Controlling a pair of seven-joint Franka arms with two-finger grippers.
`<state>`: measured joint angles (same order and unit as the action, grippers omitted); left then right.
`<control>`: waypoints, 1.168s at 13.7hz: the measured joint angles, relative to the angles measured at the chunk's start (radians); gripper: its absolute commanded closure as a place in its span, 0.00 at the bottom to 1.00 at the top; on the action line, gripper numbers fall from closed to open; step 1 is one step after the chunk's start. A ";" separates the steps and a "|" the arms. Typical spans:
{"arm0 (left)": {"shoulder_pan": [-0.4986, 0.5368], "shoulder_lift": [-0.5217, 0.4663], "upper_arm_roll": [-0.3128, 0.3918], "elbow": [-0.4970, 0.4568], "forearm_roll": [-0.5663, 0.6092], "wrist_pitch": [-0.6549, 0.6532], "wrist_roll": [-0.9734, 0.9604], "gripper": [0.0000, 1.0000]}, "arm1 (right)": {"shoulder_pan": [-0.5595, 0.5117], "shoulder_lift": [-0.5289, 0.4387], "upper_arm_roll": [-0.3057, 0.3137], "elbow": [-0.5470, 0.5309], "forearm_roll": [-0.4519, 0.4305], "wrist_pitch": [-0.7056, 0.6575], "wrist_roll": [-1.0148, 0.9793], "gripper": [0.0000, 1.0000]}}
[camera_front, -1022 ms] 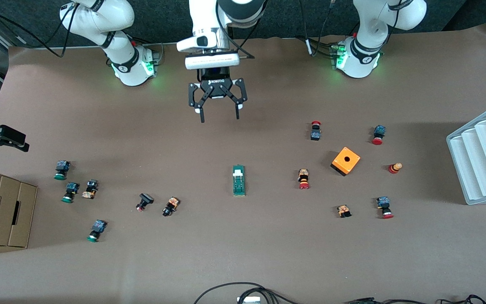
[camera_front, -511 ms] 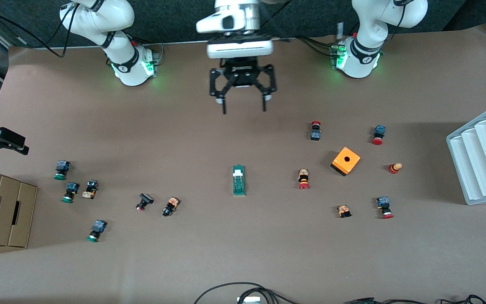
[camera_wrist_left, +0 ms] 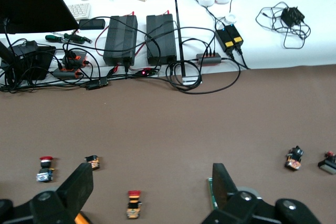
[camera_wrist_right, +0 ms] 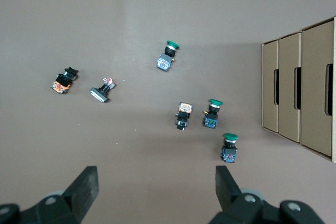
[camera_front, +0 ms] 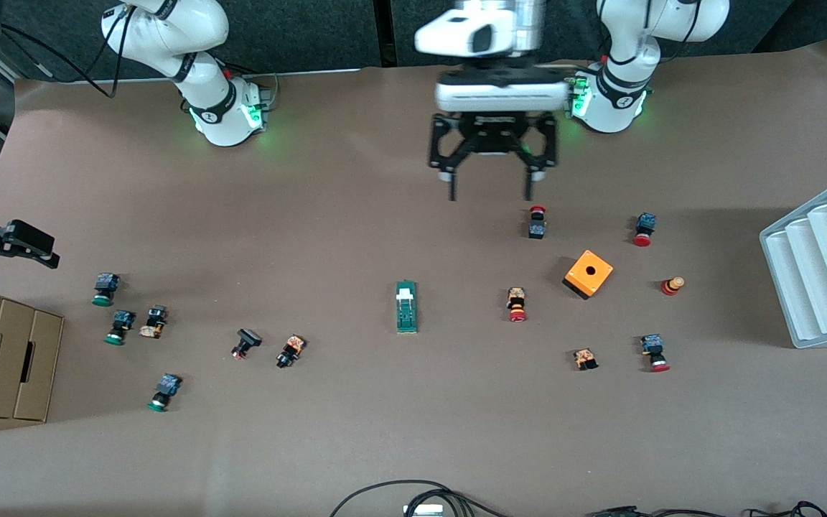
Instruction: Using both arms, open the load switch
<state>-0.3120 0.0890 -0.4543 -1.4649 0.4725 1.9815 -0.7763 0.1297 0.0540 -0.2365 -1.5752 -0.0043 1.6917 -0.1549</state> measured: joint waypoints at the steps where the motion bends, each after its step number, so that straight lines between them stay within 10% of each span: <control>1: 0.019 -0.014 0.034 0.003 -0.066 0.000 0.083 0.00 | 0.000 0.000 0.000 0.000 0.000 0.000 0.000 0.01; 16: 0.123 -0.053 0.532 -0.009 -0.442 -0.213 0.565 0.00 | 0.001 0.001 0.001 0.000 0.000 0.002 0.000 0.01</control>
<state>-0.1888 0.0361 0.0777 -1.4734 0.0300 1.7681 -0.2112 0.1306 0.0553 -0.2352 -1.5752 -0.0043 1.6936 -0.1550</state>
